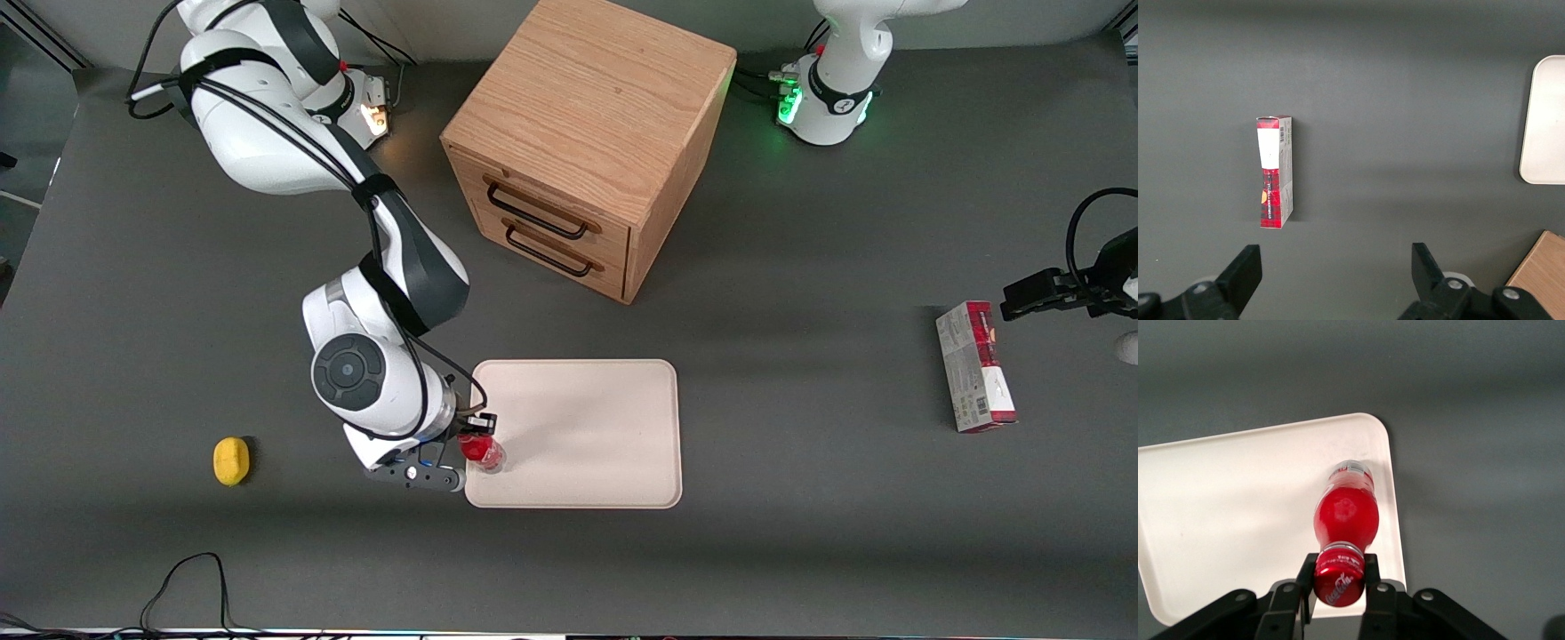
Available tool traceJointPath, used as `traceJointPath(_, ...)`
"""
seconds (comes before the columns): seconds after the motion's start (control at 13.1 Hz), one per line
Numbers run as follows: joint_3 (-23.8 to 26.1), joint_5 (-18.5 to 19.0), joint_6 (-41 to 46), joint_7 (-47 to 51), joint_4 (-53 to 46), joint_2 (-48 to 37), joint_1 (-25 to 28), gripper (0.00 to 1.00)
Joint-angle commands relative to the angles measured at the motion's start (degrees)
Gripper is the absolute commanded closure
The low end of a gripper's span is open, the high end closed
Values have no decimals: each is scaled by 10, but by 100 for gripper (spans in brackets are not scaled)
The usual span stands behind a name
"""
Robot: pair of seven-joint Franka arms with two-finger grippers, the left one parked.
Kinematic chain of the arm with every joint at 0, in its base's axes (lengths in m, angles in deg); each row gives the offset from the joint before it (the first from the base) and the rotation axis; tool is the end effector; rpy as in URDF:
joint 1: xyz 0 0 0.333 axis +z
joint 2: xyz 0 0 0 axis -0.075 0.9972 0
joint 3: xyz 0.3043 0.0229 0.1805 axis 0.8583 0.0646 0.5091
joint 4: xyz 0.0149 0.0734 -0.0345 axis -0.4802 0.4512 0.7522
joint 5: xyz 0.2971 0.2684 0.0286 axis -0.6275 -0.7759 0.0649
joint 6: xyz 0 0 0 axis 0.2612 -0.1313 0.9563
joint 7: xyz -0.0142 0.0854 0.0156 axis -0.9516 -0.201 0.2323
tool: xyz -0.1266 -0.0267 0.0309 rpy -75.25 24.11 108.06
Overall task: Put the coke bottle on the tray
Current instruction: 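Lower the bottle onto the tray and open the right gripper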
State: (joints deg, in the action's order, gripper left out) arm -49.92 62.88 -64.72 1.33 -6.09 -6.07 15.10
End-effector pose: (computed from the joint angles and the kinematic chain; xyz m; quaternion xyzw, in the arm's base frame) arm 0.7465 0.3521 0.3421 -0.9959 0.0830 0.0047 0.0355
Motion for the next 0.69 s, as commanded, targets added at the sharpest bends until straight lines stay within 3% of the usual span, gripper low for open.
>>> traceJointPath(0.0, 2, 30, -1, 12, -31, 20, 5, 100)
traceJointPath(0.31, 1, 31, -2, 10, -31, 24, 5, 100)
traceJointPath(0.38, 1, 31, -2, 8, -31, 24, 5, 44)
traceJointPath(0.46, 2, 32, -5, 7, -31, 24, 5, 0)
traceJointPath(0.61, 2, 33, -4, 7, -30, 22, 5, 0)
